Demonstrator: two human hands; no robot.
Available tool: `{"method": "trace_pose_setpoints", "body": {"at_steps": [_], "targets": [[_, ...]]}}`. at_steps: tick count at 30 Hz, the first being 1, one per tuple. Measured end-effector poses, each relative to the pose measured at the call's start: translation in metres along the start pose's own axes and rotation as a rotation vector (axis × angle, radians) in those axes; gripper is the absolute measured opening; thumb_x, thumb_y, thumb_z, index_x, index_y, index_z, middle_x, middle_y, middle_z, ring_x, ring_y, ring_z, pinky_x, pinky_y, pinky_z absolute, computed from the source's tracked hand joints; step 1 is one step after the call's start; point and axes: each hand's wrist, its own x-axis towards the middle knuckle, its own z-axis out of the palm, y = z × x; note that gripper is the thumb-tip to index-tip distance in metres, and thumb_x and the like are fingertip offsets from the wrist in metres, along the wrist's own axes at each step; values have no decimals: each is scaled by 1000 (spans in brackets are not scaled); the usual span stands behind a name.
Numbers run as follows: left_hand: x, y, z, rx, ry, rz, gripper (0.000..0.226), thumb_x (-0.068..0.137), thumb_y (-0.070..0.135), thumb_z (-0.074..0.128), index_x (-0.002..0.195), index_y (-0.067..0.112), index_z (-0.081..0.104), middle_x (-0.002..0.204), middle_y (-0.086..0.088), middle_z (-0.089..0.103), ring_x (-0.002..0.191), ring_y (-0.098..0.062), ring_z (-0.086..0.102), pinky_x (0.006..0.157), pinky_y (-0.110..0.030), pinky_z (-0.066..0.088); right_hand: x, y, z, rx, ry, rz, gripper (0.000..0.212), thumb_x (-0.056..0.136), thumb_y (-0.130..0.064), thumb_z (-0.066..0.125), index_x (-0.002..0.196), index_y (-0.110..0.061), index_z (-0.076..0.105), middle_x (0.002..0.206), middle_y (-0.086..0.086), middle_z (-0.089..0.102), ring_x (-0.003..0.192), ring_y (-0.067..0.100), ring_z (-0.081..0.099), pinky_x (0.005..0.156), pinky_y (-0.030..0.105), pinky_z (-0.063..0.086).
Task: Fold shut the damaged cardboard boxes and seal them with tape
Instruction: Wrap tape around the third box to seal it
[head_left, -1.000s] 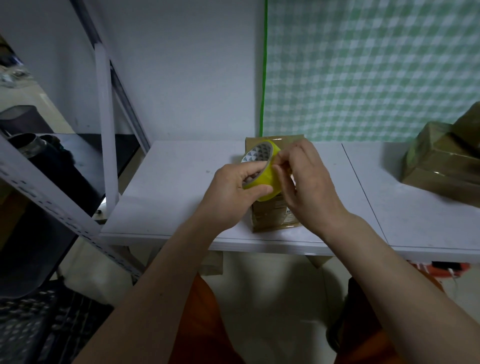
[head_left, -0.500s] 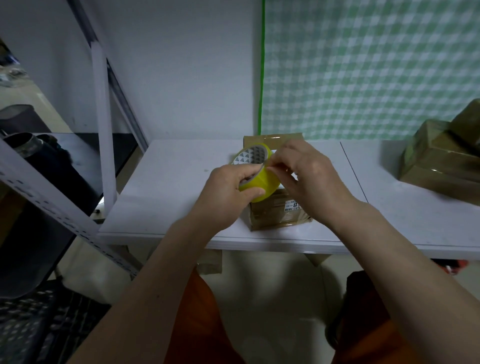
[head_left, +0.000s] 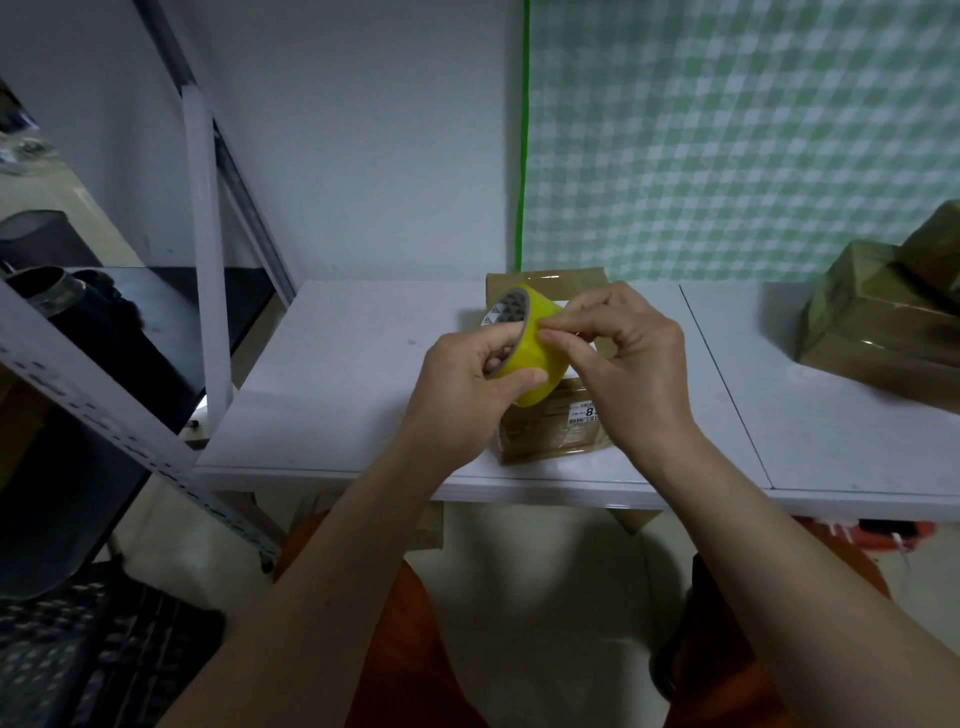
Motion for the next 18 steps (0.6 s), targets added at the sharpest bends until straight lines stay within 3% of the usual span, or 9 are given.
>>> {"method": "trace_pose_setpoints", "body": {"at_steps": [2,6,8,12,18], "targets": [[-1,-2,3,-20,27,-10,41,77,-2,69,97,35,67,83,-7,71,75,-9,61,76,-25,55,0,0,0,-11,-13,-16,21,76,-5,73,81,-26,72,83,-5,59,76,4,56,71,25,49],[-2,-2,4,-40,37,-13,36,73,5,66,94,34,69,71,12,65,66,-1,56,69,-18,50,-2,2,3,-31,-21,-67,8,78,-5,70,82,-13,73,86,3,60,79,11,57,74,26,49],[-2,0,3,-52,34,-3,36,73,4,65,95,32,69,72,9,64,66,-1,54,68,-17,48,-7,3,4,-102,-36,-131,4,79,-8,69,81,-10,71,86,1,59,82,14,56,77,29,48],[-1,4,-1,-36,-2,34,38,74,5,67,104,28,69,86,-17,70,77,-10,58,75,-22,53,-8,-1,1,-23,6,-120,7,76,-11,72,82,-12,68,85,3,62,80,16,58,76,29,49],[-2,2,-4,69,-2,53,37,74,8,67,106,27,69,77,8,64,70,2,52,72,-12,44,-7,-7,4,11,29,-68,10,74,-12,75,84,-14,75,82,4,62,81,14,60,74,30,50]]}}
